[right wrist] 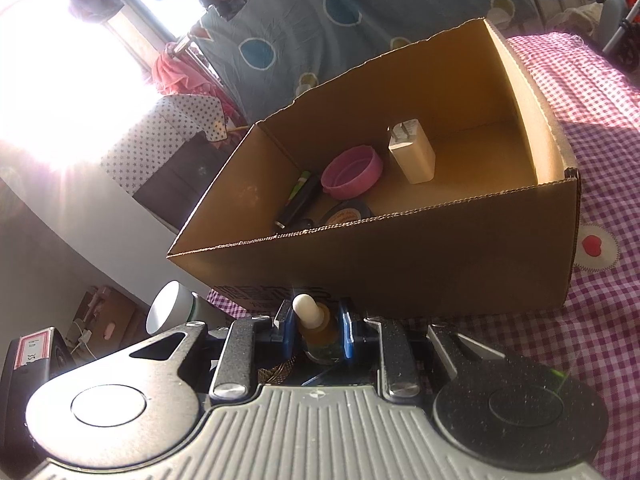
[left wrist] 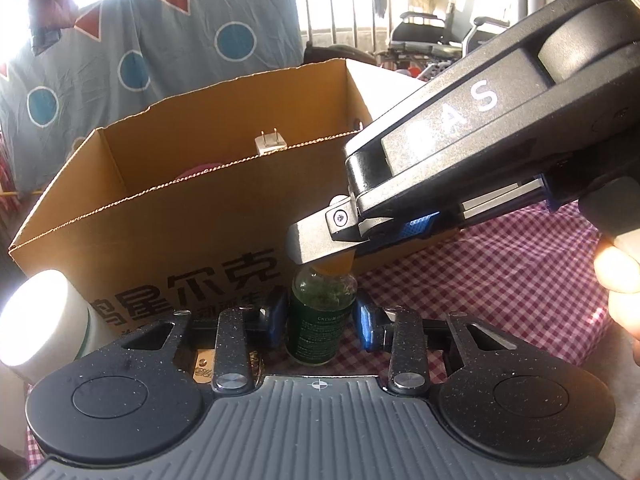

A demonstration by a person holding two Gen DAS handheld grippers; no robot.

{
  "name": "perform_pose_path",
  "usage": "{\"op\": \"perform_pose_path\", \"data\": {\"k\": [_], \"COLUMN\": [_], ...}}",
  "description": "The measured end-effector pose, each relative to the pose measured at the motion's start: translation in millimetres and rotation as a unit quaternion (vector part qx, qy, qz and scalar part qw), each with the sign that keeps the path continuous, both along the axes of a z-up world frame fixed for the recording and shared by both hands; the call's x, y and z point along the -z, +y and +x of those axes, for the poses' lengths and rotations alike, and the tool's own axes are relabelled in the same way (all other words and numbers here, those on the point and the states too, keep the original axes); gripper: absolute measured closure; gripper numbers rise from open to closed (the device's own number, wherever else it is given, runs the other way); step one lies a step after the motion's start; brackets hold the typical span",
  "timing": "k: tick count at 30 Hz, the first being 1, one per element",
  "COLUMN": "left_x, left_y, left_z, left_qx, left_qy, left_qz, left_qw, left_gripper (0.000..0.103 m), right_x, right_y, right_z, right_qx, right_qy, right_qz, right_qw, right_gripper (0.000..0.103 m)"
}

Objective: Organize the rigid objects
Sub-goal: 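Close the right gripper around the green dropper bottle, then carry the dropper bottle into the box and open the right gripper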

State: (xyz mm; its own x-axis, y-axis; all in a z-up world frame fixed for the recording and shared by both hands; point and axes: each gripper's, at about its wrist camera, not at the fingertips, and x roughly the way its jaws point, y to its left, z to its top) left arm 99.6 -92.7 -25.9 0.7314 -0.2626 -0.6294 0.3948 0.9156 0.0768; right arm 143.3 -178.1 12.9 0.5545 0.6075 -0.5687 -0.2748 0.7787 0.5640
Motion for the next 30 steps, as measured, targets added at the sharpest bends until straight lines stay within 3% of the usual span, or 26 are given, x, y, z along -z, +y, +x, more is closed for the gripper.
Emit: {"op": "perform_pose_path", "data": {"k": [9,16,21,24,30], "left_x": [-23.6,-79.7,-113.4,-120.5,-101.0], "left_y": [-4.5,0.0,-3.3,-8.8,-15.3], "left_z": [-13.3,-24.2,-0.3,31.4,115.5], "left_qx": [0.008,0.01,0.011,0.008,-0.008], "left_qy": [-0.019,-0.075,-0.099,-0.083,0.009], "left_qz": [-0.034,-0.062,-0.08,-0.096,-0.143], "left_qw": [0.9992,0.9952,0.9918,0.9919,0.9897], "left_gripper": [0.07,0.071,0.071,0.072,0.072], "right_x": [-30.2,-92.1,-138.7,-151.3,-139.0], "right_y": [-0.4,-3.8,-3.0,-4.1,-8.4], "right_z": [-20.5,-31.7,-11.7,18.6,99.8], "right_qx": [-0.005,-0.031,-0.057,-0.06,-0.061], "right_qy": [-0.038,-0.097,-0.148,-0.149,-0.099], "right_qz": [-0.04,-0.031,-0.043,-0.057,-0.079], "right_qw": [0.998,0.994,0.986,0.985,0.99], "right_gripper": [0.078,0.078,0.078,0.078,0.078]}}
